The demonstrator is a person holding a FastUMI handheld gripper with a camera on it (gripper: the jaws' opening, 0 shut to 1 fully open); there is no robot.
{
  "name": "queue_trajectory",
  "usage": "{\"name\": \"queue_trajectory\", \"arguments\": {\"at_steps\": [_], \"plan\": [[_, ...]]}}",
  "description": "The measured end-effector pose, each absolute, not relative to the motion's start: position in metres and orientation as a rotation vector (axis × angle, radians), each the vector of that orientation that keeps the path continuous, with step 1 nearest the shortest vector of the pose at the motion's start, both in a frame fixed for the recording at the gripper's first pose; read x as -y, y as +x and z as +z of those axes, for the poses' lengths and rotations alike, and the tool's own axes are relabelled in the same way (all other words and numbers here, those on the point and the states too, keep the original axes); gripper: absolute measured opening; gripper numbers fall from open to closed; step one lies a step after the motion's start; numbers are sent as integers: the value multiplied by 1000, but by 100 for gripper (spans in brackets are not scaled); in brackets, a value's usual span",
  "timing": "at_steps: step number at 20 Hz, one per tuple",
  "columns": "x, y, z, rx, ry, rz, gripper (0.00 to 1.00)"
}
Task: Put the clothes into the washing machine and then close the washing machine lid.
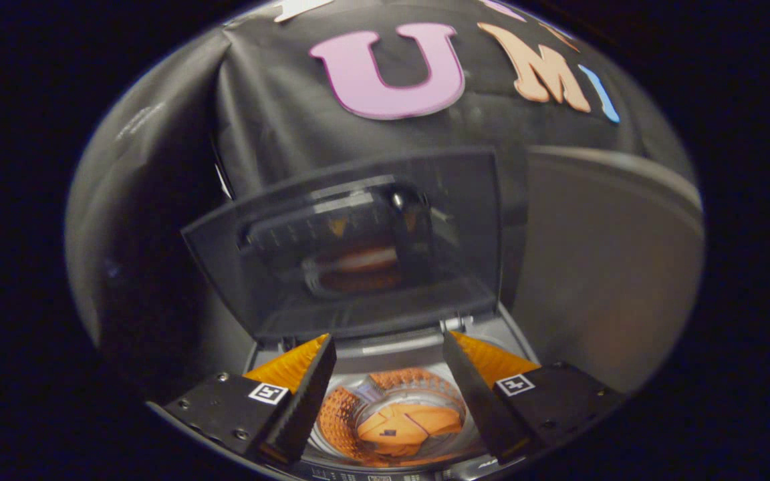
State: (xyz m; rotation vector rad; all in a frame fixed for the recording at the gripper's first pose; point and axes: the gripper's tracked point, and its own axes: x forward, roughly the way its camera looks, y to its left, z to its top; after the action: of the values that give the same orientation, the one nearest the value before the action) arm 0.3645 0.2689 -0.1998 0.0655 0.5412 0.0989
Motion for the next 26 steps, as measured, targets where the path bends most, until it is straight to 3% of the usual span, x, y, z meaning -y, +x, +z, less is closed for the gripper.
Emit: {"name": "queue_trajectory", "arguments": {"at_steps": [11, 18, 21, 26], "plan": [[-317, 430, -95, -393, -67, 181, 97], [-326, 500, -106, -395, -59, 133, 95], [-321, 502, -133, -460, -29, 144, 96], [-318, 509, -127, -367, -30, 111, 99]]}}
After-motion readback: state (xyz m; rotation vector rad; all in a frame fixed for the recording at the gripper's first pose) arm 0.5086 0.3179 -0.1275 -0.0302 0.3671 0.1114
